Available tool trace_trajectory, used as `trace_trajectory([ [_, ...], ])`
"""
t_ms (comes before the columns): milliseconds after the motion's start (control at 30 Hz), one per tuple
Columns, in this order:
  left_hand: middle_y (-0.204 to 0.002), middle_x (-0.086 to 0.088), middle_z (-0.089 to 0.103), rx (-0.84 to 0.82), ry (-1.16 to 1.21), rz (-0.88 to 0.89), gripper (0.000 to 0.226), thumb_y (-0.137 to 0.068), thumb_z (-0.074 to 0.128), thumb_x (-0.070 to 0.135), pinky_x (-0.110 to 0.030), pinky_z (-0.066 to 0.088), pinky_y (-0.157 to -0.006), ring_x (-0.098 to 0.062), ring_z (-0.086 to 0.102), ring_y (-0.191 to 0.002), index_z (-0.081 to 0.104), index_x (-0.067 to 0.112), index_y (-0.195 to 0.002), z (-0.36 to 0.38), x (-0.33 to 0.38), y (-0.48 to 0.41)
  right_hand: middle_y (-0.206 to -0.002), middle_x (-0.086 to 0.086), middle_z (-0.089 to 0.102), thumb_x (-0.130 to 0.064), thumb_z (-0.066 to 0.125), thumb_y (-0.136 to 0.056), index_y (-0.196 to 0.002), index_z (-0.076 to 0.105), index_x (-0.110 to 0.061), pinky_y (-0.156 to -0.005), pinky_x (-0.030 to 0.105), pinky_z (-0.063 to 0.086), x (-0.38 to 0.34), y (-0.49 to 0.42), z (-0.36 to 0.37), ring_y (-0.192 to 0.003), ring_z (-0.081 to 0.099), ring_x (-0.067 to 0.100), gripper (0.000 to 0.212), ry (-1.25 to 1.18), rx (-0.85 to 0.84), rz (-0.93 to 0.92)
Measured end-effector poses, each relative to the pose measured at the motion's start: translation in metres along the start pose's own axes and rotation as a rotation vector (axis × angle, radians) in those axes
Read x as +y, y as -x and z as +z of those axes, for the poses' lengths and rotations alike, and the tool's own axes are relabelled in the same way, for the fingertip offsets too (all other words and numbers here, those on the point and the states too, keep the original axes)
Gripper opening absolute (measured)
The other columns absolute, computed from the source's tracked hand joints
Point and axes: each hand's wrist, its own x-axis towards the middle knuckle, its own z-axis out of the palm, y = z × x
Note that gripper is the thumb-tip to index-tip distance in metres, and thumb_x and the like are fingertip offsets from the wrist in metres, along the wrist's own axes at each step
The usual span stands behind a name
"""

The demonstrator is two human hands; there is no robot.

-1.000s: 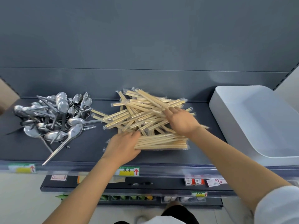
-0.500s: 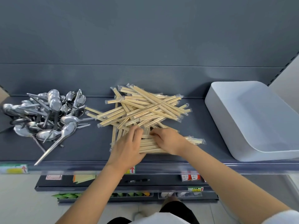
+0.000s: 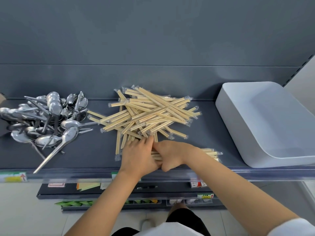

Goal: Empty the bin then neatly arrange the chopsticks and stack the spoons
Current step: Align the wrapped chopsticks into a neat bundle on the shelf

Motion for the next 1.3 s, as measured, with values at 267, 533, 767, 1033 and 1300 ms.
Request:
trace_trajectory([
  [267,-0.138,0.006,0.046,0.151,0.183,-0.184,0.11,-0.056,0.077,0.055,-0.042,0.023,-0.109,-0.018,0.04,-0.128,0.022,0.029,-0.147,-0.035,-0.036,-0.015,-0.099,0.011,0.06,-0.009,0.053,-0.085,-0.102,0.042,-0.013,-0.065,0.032,0.038,0.023,0.002,-0.008,-0.093,0.058,0.032,0.021,-0.027,0.368,-0.003],
  [533,-0.14,-0.002,0.046,0.274,1.314,0.123,0.103,-0.063,0.083,0.028,-0.031,0.048,-0.097,-0.013,0.06,-0.113,0.021,0.031,-0.146,-0.121,-0.006,-0.06,-0.085,0.002,0.063,-0.013,0.067,-0.074,-0.102,0.059,-0.007,-0.07,0.029,0.049,-0.004,0.008,-0.054,-0.076,0.059,0.016,0.03,-0.836,1.051,-0.228],
  [767,-0.119,0.012,0.058,0.306,0.804,0.345,0.068,-0.069,0.085,0.023,-0.033,0.05,-0.09,-0.004,0.057,-0.107,0.051,0.021,-0.127,-0.121,0.008,-0.07,-0.11,0.006,0.066,0.005,0.063,-0.07,-0.116,0.06,-0.013,-0.089,0.033,0.052,-0.006,-0.001,-0.032,-0.107,0.062,0.014,0.049,-0.941,1.136,-0.357],
  [1033,-0.084,0.012,0.068,0.346,0.832,0.183,0.033,-0.075,0.079,0.02,-0.033,0.05,-0.075,-0.007,0.065,-0.075,0.05,0.02,-0.092,-0.122,0.012,-0.067,-0.077,-0.005,0.067,-0.004,0.08,-0.068,-0.087,0.06,-0.023,-0.063,0.028,0.051,-0.009,-0.013,-0.002,-0.071,0.064,0.013,0.033,-1.085,1.0,-0.306],
  [1300,-0.058,0.0,0.06,0.365,0.707,-0.083,0.012,-0.077,0.072,0.022,-0.029,0.042,-0.042,-0.015,0.053,-0.044,0.06,0.021,-0.076,-0.111,-0.03,-0.052,-0.076,0.001,0.062,-0.024,0.065,-0.082,-0.096,0.05,-0.018,-0.058,0.032,0.041,-0.007,-0.005,-0.009,-0.071,0.058,0.026,0.021,-0.336,0.864,-0.072],
])
